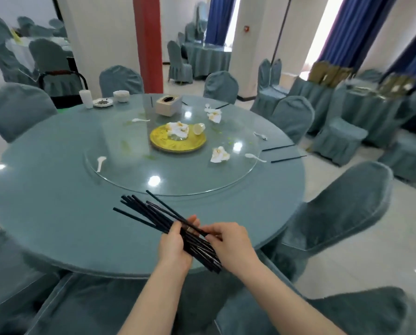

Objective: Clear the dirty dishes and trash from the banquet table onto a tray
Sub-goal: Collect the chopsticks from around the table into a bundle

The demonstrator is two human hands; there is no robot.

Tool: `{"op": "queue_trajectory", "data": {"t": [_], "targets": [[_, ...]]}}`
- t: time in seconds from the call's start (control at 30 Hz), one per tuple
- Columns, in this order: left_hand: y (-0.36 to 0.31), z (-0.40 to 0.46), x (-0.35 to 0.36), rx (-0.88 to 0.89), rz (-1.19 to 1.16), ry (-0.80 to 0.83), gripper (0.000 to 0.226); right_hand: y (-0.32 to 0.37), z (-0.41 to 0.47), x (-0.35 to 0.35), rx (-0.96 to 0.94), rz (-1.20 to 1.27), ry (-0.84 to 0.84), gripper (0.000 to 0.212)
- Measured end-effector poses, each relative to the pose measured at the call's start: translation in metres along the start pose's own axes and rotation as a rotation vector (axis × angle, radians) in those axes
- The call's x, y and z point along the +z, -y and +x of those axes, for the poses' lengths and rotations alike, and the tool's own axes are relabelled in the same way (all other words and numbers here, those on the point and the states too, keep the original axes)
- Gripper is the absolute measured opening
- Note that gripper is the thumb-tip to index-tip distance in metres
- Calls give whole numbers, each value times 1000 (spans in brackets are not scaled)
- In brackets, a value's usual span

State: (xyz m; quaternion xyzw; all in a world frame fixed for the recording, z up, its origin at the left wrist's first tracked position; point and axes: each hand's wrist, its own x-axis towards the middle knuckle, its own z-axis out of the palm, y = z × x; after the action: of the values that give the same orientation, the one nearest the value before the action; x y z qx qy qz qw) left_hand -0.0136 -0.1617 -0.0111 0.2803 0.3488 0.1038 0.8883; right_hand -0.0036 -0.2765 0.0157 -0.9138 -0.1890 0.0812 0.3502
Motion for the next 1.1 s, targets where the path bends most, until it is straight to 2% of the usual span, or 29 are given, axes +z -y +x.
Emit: {"op": "queue_trajectory", "data": {"t": [0.27,0.47,0.6,0.73,0.83,0.93,1.0,1.1], "targets": [[148,-46,132,-129,-18,159,24,-119,-58,-141,99,-127,-181,34],[256,-75,205,-152,-69,134,35,-213,-88,-226,218,-193,-126,20],[278,-83,229,-132,-17,132,29,-237,-92,-253,172,-197,-106,22],[269,-89,242,-104,42,135,33,-248,-92,-267,111,-112,-62,26],[249,-89,255,-52,19,167,32,-263,-95,-278,252,119,-92,50],[237,-92,269,-23,4,231,31,-279,-103,-281,432,641,-217,46],[235,-97,282,-12,5,287,31,-280,-101,-283,467,810,-324,46],[243,-104,303,26,62,340,32,-270,-91,-290,447,1052,-448,57]]}}
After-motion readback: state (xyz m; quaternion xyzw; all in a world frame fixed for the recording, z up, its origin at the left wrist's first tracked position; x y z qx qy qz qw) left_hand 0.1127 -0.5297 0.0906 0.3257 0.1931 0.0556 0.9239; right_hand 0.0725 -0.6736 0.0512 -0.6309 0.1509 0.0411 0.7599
